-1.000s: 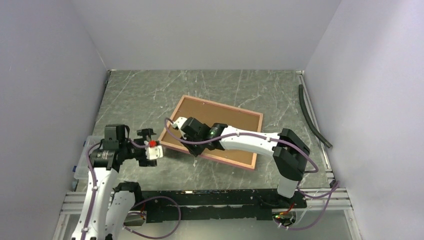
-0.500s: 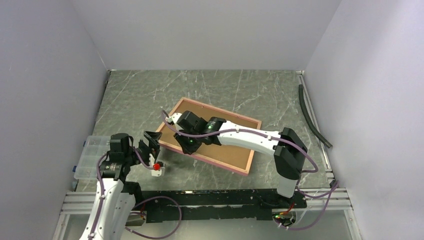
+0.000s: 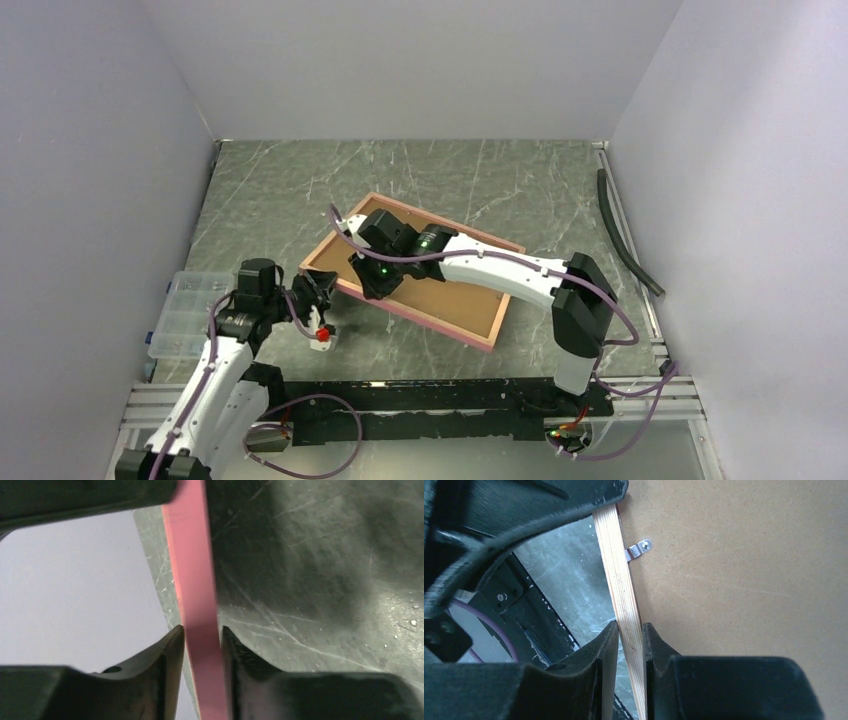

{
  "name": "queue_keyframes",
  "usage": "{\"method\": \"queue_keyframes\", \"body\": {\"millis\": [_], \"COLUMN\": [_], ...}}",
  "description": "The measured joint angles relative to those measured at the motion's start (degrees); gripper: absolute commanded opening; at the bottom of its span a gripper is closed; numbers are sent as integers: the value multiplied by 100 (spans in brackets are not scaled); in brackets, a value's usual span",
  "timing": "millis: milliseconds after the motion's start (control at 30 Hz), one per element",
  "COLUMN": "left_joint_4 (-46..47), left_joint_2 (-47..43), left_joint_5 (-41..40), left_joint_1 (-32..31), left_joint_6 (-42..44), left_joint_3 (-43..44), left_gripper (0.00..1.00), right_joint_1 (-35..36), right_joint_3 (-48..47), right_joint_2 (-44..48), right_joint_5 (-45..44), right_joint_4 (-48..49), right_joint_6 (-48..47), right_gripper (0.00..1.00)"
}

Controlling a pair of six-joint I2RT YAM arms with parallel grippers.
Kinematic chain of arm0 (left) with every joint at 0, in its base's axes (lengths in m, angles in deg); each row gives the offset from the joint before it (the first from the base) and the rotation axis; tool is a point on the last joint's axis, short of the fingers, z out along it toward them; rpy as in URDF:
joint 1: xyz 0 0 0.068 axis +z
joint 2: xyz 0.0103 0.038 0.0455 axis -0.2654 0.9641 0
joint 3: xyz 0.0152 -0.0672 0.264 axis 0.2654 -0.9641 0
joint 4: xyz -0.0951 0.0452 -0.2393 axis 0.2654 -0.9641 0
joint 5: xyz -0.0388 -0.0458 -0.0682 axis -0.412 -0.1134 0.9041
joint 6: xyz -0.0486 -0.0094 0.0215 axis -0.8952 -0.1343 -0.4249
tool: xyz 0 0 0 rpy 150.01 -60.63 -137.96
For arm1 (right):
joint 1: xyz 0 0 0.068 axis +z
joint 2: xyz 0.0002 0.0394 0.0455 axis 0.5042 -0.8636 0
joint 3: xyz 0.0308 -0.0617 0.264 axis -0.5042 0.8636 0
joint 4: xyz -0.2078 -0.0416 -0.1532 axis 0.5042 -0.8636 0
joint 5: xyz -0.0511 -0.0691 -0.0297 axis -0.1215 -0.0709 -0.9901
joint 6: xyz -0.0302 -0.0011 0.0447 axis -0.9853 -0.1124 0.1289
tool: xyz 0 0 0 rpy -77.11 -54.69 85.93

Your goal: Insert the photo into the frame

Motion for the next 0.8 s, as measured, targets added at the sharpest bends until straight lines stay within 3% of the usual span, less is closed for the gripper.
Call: {"method": "queue_keyframes", "body": {"millis": [67,233,267,367,467,633,800], "left_joint_4": [133,297,326,533,520,284,7], "left_joint_2": [203,409,424,450,481,562,599], "left_joint_5": [-111,-391,-424,-505,-597,-656,-691], "left_joint_1": [-164,-420,-455,-551,-695,-844,-876], "left_joint_6": [-66,-299,-328,-450,-682,-1152,-1611], "left_joint_3": [13,192,221,243,245,568,1064], "left_gripper": [25,27,24,15,8,4,4], "right_joint_1": [-50,-136,-157,-214,-216,-203,-103], "right_joint_3": [-44,-149,-175,-251,-326,-271,50], "right_joint_2": [13,46,66,109,216,946,1552], "right_joint_5": [-11,-20,-13,9,9,-308,-863], "right_joint_4": [-46,-201,-225,-321,-297,-391,-518], "right_joint_6": [0,7,9,31,52,-470,-1130], "right_gripper": [9,14,21,58,78,90,94]}}
